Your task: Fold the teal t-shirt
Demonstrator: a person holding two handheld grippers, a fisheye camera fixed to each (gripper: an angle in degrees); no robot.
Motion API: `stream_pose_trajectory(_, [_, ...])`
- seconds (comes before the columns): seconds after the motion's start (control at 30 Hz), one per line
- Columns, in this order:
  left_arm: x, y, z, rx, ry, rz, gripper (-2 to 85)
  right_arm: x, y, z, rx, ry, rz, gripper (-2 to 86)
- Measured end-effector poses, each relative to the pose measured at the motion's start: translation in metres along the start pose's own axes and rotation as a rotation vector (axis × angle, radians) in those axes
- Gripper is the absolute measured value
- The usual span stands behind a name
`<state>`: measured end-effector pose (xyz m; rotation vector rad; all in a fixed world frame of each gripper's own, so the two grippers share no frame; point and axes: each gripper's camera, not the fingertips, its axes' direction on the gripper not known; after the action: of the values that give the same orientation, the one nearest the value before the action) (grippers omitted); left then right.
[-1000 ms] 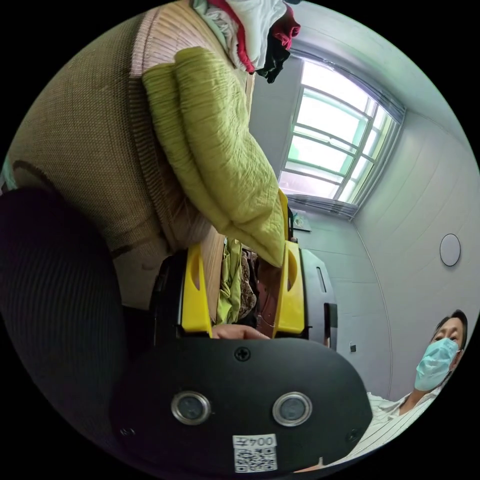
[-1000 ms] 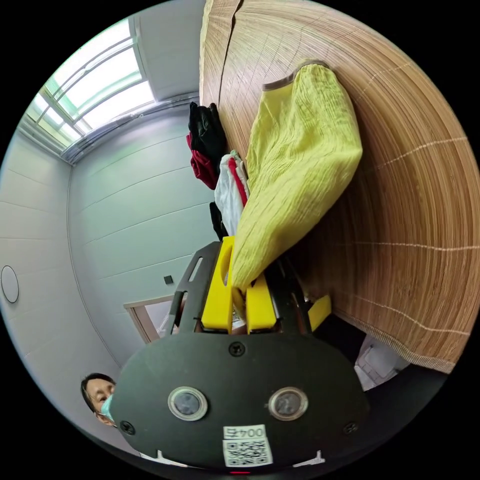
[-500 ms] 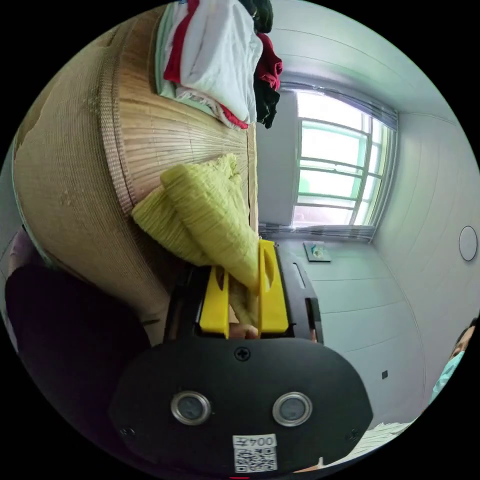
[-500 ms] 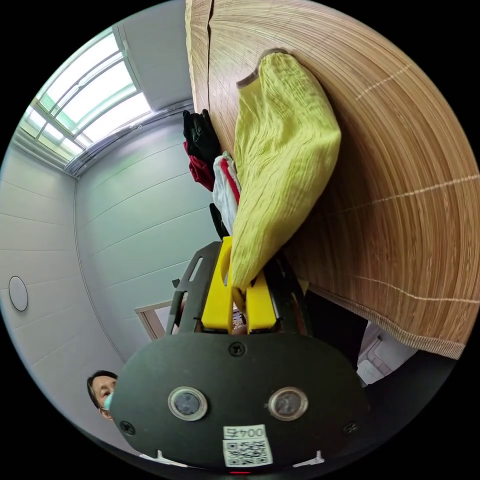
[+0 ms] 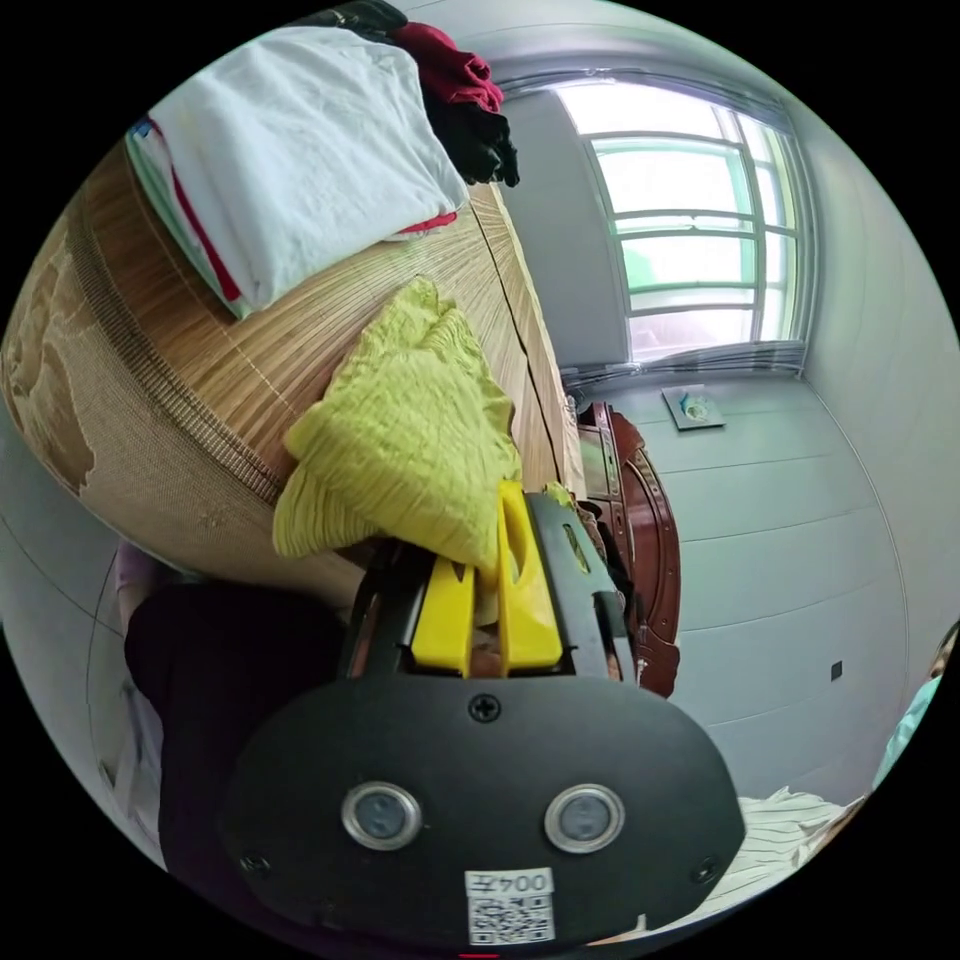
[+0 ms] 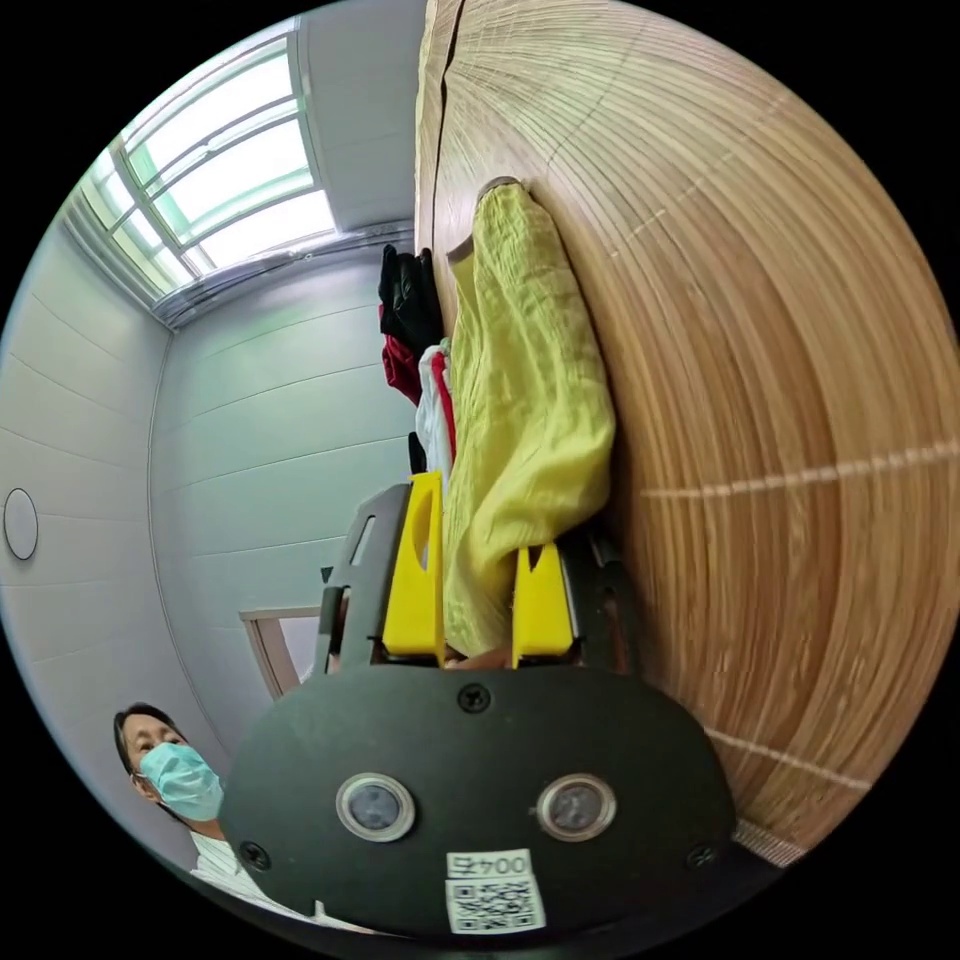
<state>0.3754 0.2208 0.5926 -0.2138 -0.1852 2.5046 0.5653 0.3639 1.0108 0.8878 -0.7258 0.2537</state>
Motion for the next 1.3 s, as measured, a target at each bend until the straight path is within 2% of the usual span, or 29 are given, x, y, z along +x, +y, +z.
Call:
stream_pose_trajectory(0.13, [-0.009, -0.011, -0.003, 0.015, 0.011, 0.047, 5.6, -0.006, -0.027, 0.029, -0.079, 0.046, -0.014, 3.4])
stream_pose_trajectory(0.2, [-0.003, -0.022, -0.01, 0.031, 0.017, 0.105, 5.6, -0.023, -0.03, 0.032, -0.059, 0.011, -0.068, 2.7])
stream_pose_trajectory(0.37, [0.018, -0.051, -0.028, 0.052, 0.065, 0.193, 5.5, -0.106, -0.038, 0.04, -0.052, -0.041, -0.198, 1.5])
stream_pose_trajectory(0.6, [0.015, -0.12, -0.06, 0.065, 0.176, 0.131, 5.4, -0.21, -0.061, 0.083, -0.095, -0.007, -0.287, 1.3])
stream_pose_trajectory(0.8, [0.035, -0.207, -0.109, 0.122, 0.119, 0.266, 5.3, -0.298, -0.11, 0.167, -0.136, 0.033, -0.353, 1.4])
stream_pose_trajectory(0.97, [0.048, -0.254, -0.171, 0.251, 0.072, 0.418, 5.5, -0.396, -0.141, 0.269, -0.201, -0.016, -0.531, 1.8])
stream_pose_trajectory(1.13, [-0.043, -0.263, -0.202, 0.314, 0.023, 0.275, 5.5, -0.388, -0.153, 0.368, -0.294, 0.026, -0.536, 2.4])
stream_pose_trajectory(1.23, [-0.149, -0.255, -0.194, 0.301, -0.02, 0.062, 5.5, -0.309, -0.161, 0.429, -0.376, 0.099, -0.395, 2.9])
stream_pose_trajectory(1.3, [-0.247, -0.248, -0.178, 0.227, 0.01, -0.187, 5.5, -0.241, -0.167, 0.461, -0.43, 0.147, -0.248, 3.3])
